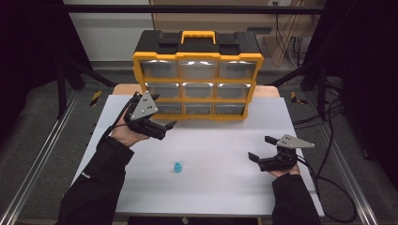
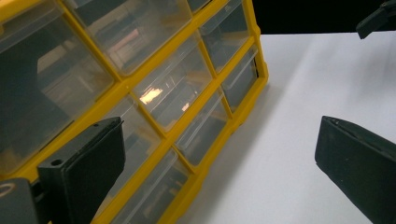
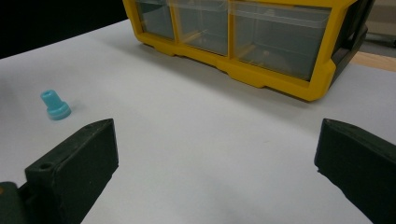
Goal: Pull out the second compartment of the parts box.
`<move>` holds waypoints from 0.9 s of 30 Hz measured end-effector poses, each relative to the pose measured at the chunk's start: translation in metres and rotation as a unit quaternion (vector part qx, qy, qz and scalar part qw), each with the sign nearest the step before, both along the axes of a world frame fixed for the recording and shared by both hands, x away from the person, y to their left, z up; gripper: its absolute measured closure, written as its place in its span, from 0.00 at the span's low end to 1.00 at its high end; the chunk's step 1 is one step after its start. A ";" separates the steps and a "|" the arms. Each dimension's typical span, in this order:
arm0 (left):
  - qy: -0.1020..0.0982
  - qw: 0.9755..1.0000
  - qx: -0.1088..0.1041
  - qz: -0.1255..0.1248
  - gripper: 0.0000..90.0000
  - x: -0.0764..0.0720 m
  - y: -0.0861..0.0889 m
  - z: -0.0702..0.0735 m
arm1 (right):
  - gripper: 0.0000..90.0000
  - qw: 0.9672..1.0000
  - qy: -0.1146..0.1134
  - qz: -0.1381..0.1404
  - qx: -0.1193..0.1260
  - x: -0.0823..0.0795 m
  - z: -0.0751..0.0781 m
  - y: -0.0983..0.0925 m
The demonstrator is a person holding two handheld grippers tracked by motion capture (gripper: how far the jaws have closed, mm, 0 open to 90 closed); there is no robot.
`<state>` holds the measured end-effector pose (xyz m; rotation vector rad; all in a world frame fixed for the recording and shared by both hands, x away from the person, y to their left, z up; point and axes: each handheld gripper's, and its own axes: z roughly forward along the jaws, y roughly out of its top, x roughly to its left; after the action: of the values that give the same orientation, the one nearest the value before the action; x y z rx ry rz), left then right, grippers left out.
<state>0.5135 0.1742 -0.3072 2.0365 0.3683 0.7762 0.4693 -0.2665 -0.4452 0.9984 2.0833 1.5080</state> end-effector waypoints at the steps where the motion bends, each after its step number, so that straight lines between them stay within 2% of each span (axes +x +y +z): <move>1: -0.002 1.000 0.003 0.000 0.02 0.000 -0.001 0.000 | 0.00 1.000 0.000 -0.001 0.000 0.000 0.000 0.000; 13: -0.029 0.999 0.036 -0.001 0.02 0.006 -0.014 0.010 | 0.00 1.000 0.002 -0.001 0.000 0.000 0.000 0.000; 27: -0.048 0.997 0.057 -0.003 0.02 0.012 -0.023 0.020 | 0.00 1.000 0.005 0.001 -0.001 0.000 0.000 0.000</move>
<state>0.5252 0.1511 -0.2871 2.0957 0.2676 0.9068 0.4694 -0.2665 -0.4452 1.0052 2.0916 1.5049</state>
